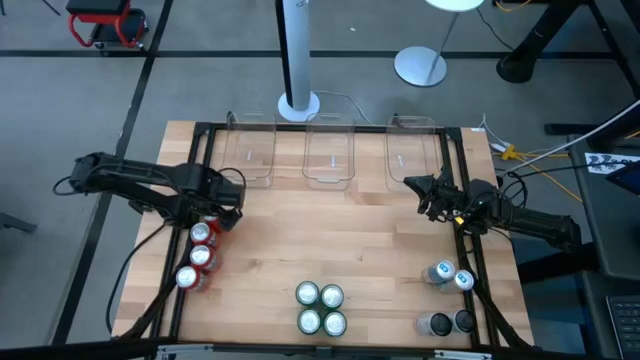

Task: Sort soda cans
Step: Put the top orange soda can into the left transparent bin

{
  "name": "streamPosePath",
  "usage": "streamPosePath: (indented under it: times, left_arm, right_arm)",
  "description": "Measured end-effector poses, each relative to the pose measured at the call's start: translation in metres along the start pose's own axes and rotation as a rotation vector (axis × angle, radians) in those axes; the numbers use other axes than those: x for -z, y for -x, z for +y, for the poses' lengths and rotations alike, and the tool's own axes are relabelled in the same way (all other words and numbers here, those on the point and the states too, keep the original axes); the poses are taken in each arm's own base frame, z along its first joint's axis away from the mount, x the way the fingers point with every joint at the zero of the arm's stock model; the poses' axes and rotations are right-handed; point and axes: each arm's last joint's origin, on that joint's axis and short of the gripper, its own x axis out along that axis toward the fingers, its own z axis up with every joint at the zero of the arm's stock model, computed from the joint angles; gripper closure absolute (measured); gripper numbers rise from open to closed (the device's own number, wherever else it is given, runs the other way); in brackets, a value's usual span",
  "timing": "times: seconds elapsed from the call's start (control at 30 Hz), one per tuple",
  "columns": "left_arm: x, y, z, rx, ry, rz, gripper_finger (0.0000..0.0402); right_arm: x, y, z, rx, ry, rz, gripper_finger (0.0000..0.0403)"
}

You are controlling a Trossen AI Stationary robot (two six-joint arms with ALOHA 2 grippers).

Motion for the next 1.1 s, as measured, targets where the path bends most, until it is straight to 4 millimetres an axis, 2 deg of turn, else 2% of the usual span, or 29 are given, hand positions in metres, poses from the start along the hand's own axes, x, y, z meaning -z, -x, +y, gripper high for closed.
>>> streamPosePath:
  times: [0.2,0.5,0.73,0.87,1.1]
  left_arm:
    - [-0.003,-0.005,-0.005,-0.028,-0.027,0.033,0.0022]
    - [-0.005,-0.007,-0.009,-0.039,-0.056,0.046,0.0107]
    - [-0.005,-0.007,-0.01,-0.03,-0.071,0.049,0.0108]
    - [-0.008,0.005,-0.014,0.022,-0.09,0.032,0.0108]
    - [-0.013,0.046,-0.016,0.064,-0.092,-0.083,0.0108]
  right_arm:
    - [0.0,0.0,0.0,0.0,0.0,0.0,0.0366]
    - [0.0,0.0,0.0,0.0,0.0,0.0,0.0366]
    - [0.0,0.0,0.0,0.0,0.0,0.0,0.0366]
    - [0.0,0.0,0.0,0.0,0.003,0.0,0.0366]
    - [0.0,0.0,0.0,0.001,0.007,0.0,0.0366]
